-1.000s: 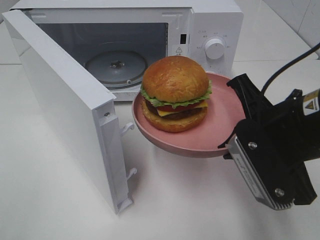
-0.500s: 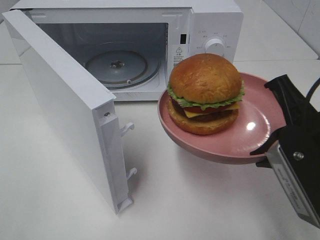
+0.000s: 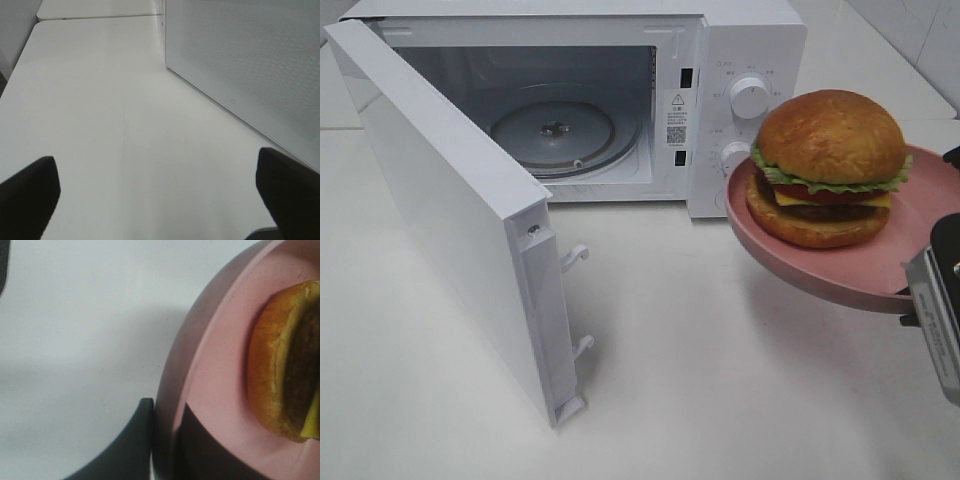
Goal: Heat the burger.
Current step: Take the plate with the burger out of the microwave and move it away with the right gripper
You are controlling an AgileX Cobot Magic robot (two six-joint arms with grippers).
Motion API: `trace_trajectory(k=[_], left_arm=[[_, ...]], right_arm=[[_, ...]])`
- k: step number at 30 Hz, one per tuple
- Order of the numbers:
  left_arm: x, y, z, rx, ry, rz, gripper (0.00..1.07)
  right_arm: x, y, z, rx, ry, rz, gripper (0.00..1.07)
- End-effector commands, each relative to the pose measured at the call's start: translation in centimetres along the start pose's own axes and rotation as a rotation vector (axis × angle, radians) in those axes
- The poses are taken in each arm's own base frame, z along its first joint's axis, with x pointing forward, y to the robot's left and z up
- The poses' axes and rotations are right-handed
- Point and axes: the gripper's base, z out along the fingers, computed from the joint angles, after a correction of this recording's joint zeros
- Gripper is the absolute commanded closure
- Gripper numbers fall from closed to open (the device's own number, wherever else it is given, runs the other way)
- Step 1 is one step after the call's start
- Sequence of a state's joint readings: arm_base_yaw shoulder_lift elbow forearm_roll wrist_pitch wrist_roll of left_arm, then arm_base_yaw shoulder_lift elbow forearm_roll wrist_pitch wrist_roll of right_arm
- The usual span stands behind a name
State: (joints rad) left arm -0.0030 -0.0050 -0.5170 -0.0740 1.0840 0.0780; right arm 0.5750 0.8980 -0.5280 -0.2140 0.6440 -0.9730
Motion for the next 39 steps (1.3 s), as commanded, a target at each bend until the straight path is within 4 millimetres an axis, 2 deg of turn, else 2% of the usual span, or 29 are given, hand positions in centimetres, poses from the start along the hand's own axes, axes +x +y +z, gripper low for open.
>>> trace_trajectory(k=[1, 11, 26, 32, 34, 39], left_arm=[[-0.1, 0.0, -0.1, 0.001, -0.018, -0.008, 0.07], [-0.1, 0.0, -0.1, 0.001, -0.018, -0.008, 0.07], [-0.1, 0.0, -0.1, 0.001, -0.018, -0.008, 0.07], [-0.1, 0.0, -0.1, 0.001, -0.018, -0.008, 0.07], [-0.1, 0.0, -0.1, 0.001, -0.018, -0.008, 0.07], [-0.1, 0.0, -0.1, 0.001, -0.018, -0.008, 0.07]], right_arm=[[0.6, -0.6, -0.4, 0.075, 0.048, 0.08, 1.07], [1.4, -0.5, -0.4, 0.069, 0.128, 0.2, 1.07], [2.8, -1.4, -0.8, 0.23, 0.255, 0.511, 1.07], [3.3, -1.2, -0.8, 0.235, 0.318, 0.595, 1.07], [3.6, -0.9, -0.2, 0.206, 0.403, 0.675, 1.07], [3.6, -0.8, 0.7, 0.185, 0.463, 0.755, 1.07]])
